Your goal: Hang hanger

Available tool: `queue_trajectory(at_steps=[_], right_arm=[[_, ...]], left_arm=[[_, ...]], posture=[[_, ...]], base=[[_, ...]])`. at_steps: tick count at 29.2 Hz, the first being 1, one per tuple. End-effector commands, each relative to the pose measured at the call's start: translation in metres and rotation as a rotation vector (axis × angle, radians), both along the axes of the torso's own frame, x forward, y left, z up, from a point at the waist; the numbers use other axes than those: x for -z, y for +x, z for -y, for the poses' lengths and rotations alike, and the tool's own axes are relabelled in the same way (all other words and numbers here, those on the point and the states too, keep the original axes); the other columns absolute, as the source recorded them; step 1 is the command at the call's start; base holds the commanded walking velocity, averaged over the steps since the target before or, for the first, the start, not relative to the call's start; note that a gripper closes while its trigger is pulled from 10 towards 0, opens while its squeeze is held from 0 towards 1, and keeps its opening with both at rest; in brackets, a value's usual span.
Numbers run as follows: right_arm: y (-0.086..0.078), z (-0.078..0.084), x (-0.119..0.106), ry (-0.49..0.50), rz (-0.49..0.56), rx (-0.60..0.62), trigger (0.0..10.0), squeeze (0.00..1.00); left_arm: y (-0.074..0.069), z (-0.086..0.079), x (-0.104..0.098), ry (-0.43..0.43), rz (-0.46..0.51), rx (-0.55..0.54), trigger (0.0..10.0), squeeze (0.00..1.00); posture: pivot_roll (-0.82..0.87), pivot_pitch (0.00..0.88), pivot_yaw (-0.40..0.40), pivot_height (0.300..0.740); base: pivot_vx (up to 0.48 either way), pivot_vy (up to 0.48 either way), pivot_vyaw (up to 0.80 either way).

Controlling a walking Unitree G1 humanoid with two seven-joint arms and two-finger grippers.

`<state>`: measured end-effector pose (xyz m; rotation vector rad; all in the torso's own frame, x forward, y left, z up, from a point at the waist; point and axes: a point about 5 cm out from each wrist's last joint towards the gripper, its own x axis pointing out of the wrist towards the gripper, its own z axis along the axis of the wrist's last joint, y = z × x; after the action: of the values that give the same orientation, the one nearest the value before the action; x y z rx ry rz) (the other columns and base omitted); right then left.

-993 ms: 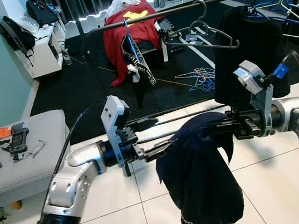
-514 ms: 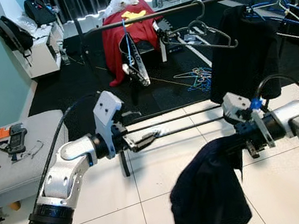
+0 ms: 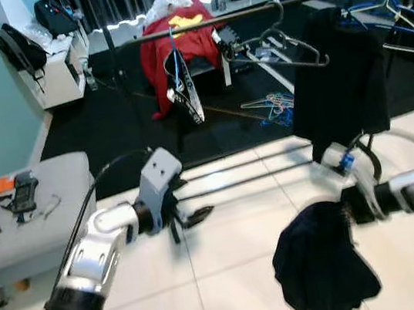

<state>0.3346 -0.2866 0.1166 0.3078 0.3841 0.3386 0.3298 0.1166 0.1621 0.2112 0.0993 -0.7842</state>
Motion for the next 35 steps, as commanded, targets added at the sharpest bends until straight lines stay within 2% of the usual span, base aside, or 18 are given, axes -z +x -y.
queue_trajectory(at_steps=[1,3,5,6,8,9,10,12,15,20,23,31,32,33,34,35], right_arm=[[-0.003,0.011,0.018,0.193,-0.015,0.359,0.0,0.0],[-0.003,0.011,0.018,0.193,-0.015,0.359,0.0,0.0],[-0.01,0.009,0.038,0.364,-0.025,0.589,0.0,0.0],[-0.01,0.009,0.038,0.364,-0.025,0.589,0.0,0.0],[-0.015,0.006,0.051,0.474,-0.036,0.754,0.0,0.0],[-0.015,0.006,0.051,0.474,-0.036,0.754,0.0,0.0],[-0.016,0.007,0.054,0.505,-0.037,0.833,0.0,0.0],[-0.017,0.009,0.054,0.554,-0.023,0.916,0.0,0.0],[-0.016,0.011,0.053,0.567,-0.018,0.956,0.0,0.0],[-0.015,0.012,0.051,0.57,-0.025,0.988,0.0,0.0],[-0.017,0.019,0.048,0.54,-0.02,1.036,0.0,0.0],[-0.017,0.024,0.044,0.501,0.001,1.037,0.0,0.0],[-0.014,0.023,0.04,0.459,0.018,1.012,0.0,0.0],[-0.014,0.023,0.04,0.459,0.018,1.012,0.0,0.0],[0.002,0.003,0.027,0.311,0.076,0.74,0.0,0.0],[0.002,0.003,0.027,0.311,0.076,0.74,0.0,0.0]], left_arm=[[-0.002,-0.007,0.008,-0.02,-0.044,-0.067,10.0,0.0],[-0.002,-0.007,0.008,-0.02,-0.044,-0.067,10.0,0.0],[-0.006,-0.005,0.01,-0.037,-0.057,-0.064,10.0,0.0],[-0.006,-0.005,0.01,-0.037,-0.057,-0.064,10.0,0.0],[-0.009,-0.004,0.012,-0.037,-0.062,-0.059,10.0,0.0],[-0.009,-0.004,0.012,-0.037,-0.062,-0.059,10.0,0.0],[-0.009,-0.003,0.012,-0.037,-0.064,-0.059,10.0,0.0],[-0.01,-0.002,0.014,-0.032,-0.069,-0.053,10.0,0.0],[-0.01,0.0,0.015,-0.024,-0.072,-0.048,10.0,0.0],[-0.01,0.001,0.015,-0.022,-0.073,-0.049,10.0,0.0],[-0.011,0.005,0.016,-0.015,-0.077,-0.04,10.0,0.0],[-0.014,0.006,0.018,0.001,-0.081,-0.029,10.0,0.0],[-0.014,0.005,0.019,0.01,-0.081,-0.025,10.0,0.0],[-0.014,0.005,0.019,0.01,-0.081,-0.025,10.0,0.0],[-0.014,0.004,0.019,0.028,-0.073,-0.029,10.0,0.0],[-0.014,0.004,0.019,0.028,-0.073,-0.029,10.0,0.0]], posture=[[-0.06,0.046,0.067,0.74],[-0.06,0.046,0.067,0.74],[-0.05,0.044,0.076,0.74],[-0.05,0.044,0.076,0.74],[-0.05,0.039,0.08,0.74],[-0.05,0.039,0.08,0.74],[-0.05,0.038,0.083,0.74],[-0.05,0.035,0.087,0.74],[-0.05,0.03,0.09,0.74],[-0.05,0.026,0.09,0.74],[-0.05,0.021,0.089,0.74],[-0.05,0.019,0.089,0.74],[-0.05,0.021,0.09,0.74],[-0.05,0.021,0.09,0.74],[-0.05,0.022,0.092,0.74],[-0.05,0.022,0.092,0.74]], base=[[0.0,0.0,0.0],[0.0,0.0,0.0],[0.0,0.0,0.0],[0.0,0.0,0.0],[0.0,0.0,0.0],[0.0,0.0,0.0],[0.0,0.0,0.0],[0.0,0.0,0.0],[0.0,0.0,0.0],[0.0,0.0,0.0],[0.0,0.0,0.0],[0.0,0.0,0.0],[0.0,0.0,0.0],[0.0,0.0,0.0],[0.0,0.0,0.0],[0.0,0.0,0.0]])
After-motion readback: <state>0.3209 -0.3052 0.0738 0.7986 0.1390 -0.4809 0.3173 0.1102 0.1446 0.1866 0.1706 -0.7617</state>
